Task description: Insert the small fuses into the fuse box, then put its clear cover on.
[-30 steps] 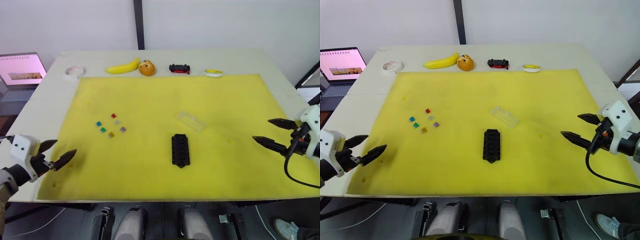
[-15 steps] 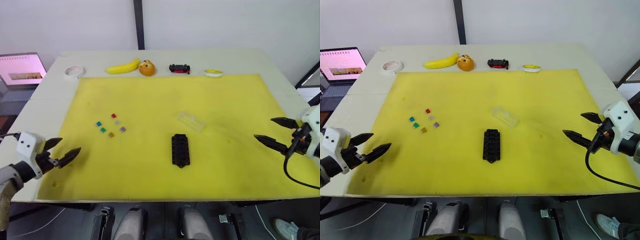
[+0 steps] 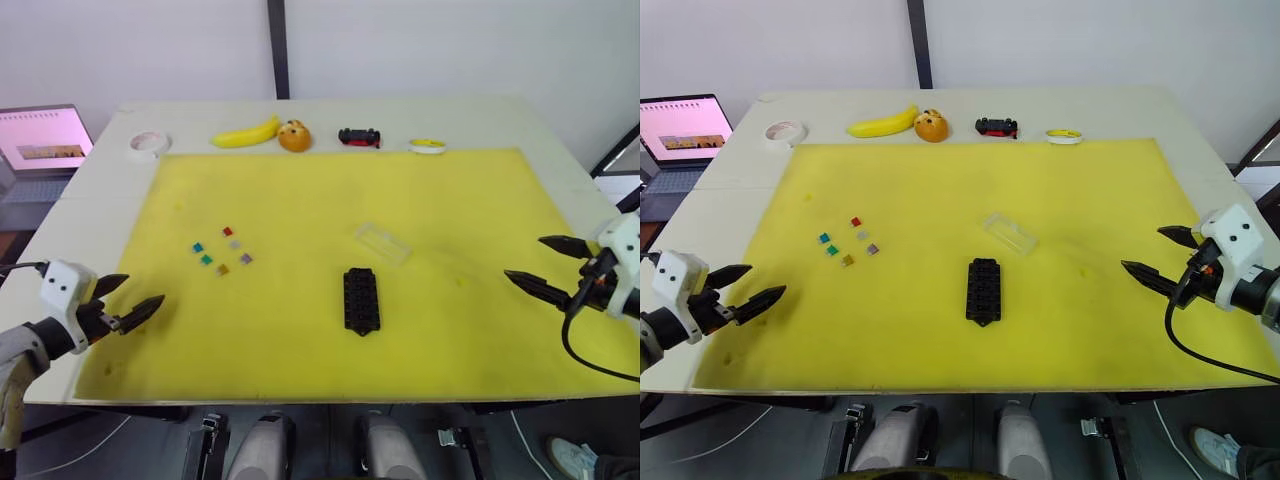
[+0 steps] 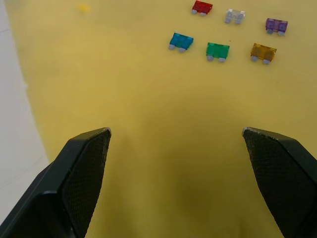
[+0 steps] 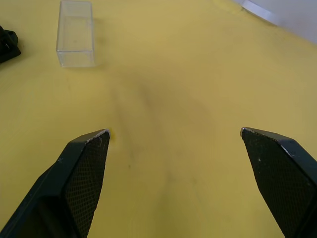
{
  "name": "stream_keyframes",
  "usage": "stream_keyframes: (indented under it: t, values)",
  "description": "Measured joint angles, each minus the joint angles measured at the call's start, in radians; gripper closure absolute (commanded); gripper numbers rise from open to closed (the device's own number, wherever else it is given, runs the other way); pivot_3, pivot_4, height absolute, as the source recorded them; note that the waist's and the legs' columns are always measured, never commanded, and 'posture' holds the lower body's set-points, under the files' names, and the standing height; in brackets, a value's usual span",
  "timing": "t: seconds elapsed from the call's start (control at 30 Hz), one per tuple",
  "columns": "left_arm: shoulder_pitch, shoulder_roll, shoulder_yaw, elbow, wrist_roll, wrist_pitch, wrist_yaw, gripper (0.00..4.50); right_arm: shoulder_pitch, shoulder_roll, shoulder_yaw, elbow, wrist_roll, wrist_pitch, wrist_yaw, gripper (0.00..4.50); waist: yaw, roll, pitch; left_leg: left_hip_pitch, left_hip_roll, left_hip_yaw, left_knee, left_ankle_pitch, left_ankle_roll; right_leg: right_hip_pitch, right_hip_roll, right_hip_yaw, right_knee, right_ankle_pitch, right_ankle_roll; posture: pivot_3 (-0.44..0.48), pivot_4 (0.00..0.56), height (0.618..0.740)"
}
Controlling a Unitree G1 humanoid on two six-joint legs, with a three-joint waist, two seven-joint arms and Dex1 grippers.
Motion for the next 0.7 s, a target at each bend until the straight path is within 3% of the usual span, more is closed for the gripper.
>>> stream_keyframes:
  t: [0.23,0.33,0.37,0.47,0.6,0.7]
  values:
    - [0.029,0.010,0.017,-0.106,-0.123,0.177,-0.002,0.03,-0.013,0.006,0.007,-0.111,0.042,0.063,-0.014,0.00,-0.001,0.000,0.000,0.000,0.000,0.000,0.000,0.000,0.000,0.000,0.000,0.000,0.000,0.000,0.000,0.000,0.150,0.740]
    - [0.021,0.046,0.072,-0.143,-0.277,0.393,0.018,0.03,-0.027,0.007,0.022,-0.203,0.095,0.118,-0.023,0.00,-0.001,0.000,0.000,0.000,0.000,-0.001,0.000,0.000,0.000,0.000,0.000,0.000,0.000,0.000,0.000,0.000,0.150,0.740]
    - [0.006,0.062,0.107,-0.147,-0.396,0.530,0.027,0.03,-0.040,0.013,0.031,-0.255,0.137,0.157,-0.034,0.00,-0.001,0.000,0.000,0.000,0.000,-0.001,0.000,0.000,0.000,0.000,0.000,0.000,0.001,0.000,0.000,0.000,0.150,0.740]
    - [-0.028,0.079,0.138,-0.143,-0.553,0.706,0.046,0.03,-0.074,0.026,0.043,-0.344,0.241,0.233,-0.056,0.00,-0.001,0.000,0.000,0.000,0.000,-0.001,0.000,0.000,0.000,0.000,0.001,-0.001,0.001,0.000,0.000,0.000,0.150,0.740]
    - [-0.165,0.099,0.138,0.011,-0.674,0.931,0.115,0.03,-0.202,0.023,0.117,-0.479,0.478,0.355,-0.090,0.00,-0.002,0.000,0.000,0.001,0.000,-0.002,0.000,0.000,0.000,0.000,0.003,-0.001,0.002,0.000,0.000,0.000,0.150,0.740]
    - [-0.261,0.097,0.134,0.149,-0.723,1.068,0.166,0.03,-0.288,0.024,0.204,-0.511,0.533,0.385,-0.109,0.00,-0.003,-0.001,0.001,0.000,0.000,-0.001,0.000,0.000,0.000,-0.001,0.005,-0.002,0.002,0.000,0.000,0.000,0.150,0.740]
